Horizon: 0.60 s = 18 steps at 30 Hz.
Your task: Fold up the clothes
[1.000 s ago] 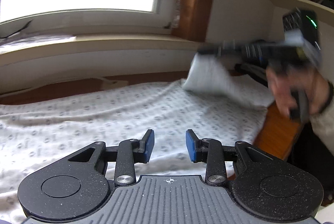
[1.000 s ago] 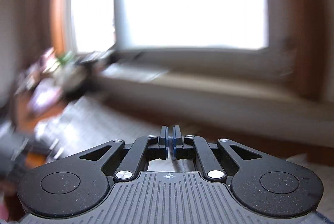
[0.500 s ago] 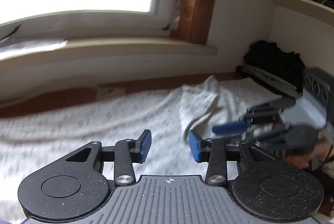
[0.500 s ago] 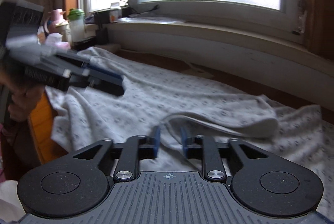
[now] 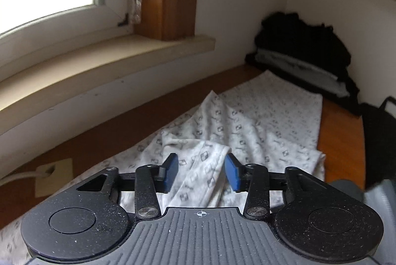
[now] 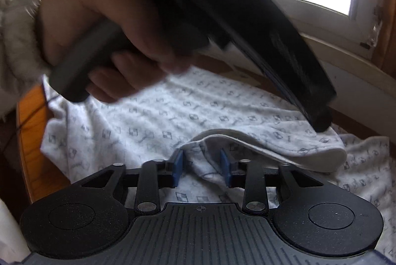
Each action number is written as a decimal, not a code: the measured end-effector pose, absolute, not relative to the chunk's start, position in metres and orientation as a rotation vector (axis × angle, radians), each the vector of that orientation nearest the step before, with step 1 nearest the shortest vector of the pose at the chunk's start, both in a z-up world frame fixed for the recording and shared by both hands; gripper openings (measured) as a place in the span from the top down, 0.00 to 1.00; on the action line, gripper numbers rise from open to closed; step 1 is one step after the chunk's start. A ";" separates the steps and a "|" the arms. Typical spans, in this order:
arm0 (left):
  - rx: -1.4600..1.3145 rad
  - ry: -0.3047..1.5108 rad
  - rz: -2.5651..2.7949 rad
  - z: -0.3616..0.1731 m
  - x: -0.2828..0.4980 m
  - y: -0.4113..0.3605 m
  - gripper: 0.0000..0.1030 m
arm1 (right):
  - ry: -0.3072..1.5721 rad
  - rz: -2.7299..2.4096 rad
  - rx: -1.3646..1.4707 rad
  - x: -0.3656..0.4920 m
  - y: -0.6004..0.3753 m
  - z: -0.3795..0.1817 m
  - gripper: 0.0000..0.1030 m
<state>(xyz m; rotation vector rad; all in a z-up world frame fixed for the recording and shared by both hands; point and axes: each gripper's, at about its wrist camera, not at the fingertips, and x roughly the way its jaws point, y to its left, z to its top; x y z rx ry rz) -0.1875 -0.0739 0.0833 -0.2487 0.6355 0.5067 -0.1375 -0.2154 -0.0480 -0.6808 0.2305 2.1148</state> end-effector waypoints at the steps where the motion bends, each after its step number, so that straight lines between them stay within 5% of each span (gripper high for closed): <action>1: -0.246 0.642 0.494 0.081 -0.182 -0.073 0.48 | 0.218 2.112 -0.691 -0.138 -0.216 -0.048 0.82; 9: -0.239 0.707 0.496 0.063 -0.153 -0.061 0.52 | 0.190 2.118 -0.708 -0.137 -0.218 -0.049 0.83; 12: -0.265 0.715 0.498 0.060 -0.156 -0.052 0.97 | 0.197 2.120 -0.679 -0.133 -0.220 -0.047 0.91; 18: -0.286 0.607 0.538 0.091 -0.190 -0.046 0.99 | 0.165 2.123 -0.579 -0.125 -0.230 -0.029 0.94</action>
